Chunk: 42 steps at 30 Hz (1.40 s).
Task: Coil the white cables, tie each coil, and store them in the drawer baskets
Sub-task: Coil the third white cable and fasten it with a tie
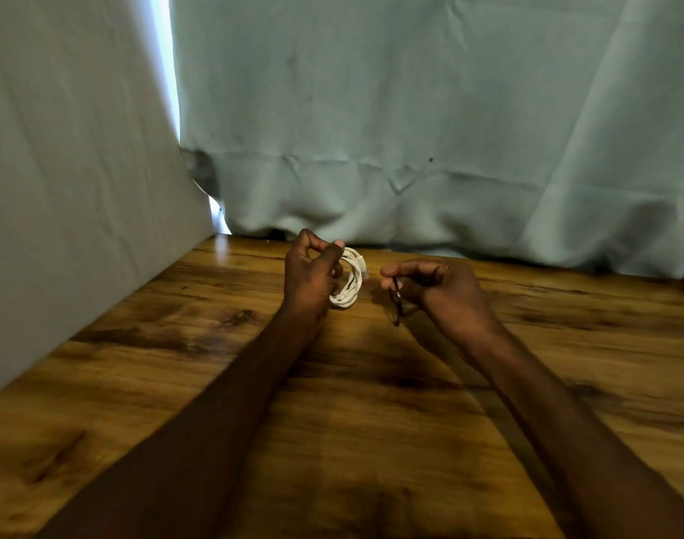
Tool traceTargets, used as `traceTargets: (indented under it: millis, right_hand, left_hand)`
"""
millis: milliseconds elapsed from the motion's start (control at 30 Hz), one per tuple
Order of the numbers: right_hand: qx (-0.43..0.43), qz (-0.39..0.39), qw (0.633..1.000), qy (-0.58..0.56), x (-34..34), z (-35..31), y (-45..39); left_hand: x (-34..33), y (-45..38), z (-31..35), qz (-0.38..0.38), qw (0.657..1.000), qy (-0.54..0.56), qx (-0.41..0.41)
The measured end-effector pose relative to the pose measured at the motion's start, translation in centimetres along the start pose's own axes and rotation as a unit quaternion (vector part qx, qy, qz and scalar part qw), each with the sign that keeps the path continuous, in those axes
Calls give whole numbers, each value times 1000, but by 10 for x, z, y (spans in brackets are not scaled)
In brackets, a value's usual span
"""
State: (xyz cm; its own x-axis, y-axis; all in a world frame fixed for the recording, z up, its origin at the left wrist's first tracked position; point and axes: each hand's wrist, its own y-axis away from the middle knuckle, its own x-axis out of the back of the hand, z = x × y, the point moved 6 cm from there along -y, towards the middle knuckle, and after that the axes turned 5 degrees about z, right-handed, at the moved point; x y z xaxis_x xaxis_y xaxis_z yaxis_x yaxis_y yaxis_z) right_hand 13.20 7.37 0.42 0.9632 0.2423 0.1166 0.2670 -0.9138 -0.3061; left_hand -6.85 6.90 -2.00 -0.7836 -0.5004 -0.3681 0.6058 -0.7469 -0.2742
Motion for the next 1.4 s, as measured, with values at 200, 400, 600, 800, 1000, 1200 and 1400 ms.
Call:
traceTargets:
  millis: [200, 400, 600, 800, 1000, 1200, 1400]
  right_hand:
    - [216, 79, 905, 358, 6, -9, -2]
    - [64, 14, 971, 230, 10, -3, -10]
    - [-117, -48, 991, 48, 5, 10, -3]
    - [-234, -68, 969, -31, 5, 27, 1]
    - [-353, -48, 927, -116, 10, 33, 7]
    - [-377, 37, 899, -220, 17, 38, 6]
    - [-329, -17, 907, -263, 10, 29, 0]
  left_hand:
    - [-7, 6, 0, -24, 1000, -7, 11]
    - [-11, 7, -4, -32, 999, -14, 15]
    - [-12, 10, -2, -47, 999, -21, 13]
    - [-14, 9, -6, -54, 998, -17, 28]
    - [-14, 10, -5, -58, 998, -24, 30]
    - [-16, 13, -3, -63, 997, -28, 35]
    - [-17, 14, -2, -63, 997, -21, 32]
